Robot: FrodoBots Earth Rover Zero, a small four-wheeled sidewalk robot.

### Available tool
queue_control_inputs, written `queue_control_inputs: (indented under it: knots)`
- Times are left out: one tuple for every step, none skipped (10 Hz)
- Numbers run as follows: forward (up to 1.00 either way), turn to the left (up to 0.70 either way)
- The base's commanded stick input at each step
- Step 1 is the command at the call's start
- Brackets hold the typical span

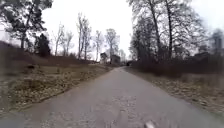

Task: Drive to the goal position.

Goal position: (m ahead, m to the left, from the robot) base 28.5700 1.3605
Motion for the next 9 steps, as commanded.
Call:
queue_control_inputs:
  knots:
    - [0.70, 0.00]
    - [0.70, 0.00]
    - [0.70, 0.00]
    - [0.70, 0.00]
    - [0.70, 0.00]
    - [0.70, 0.00]
    - [0.70, 0.00]
    - [0.70, 0.00]
    - [0.70, 0.00]
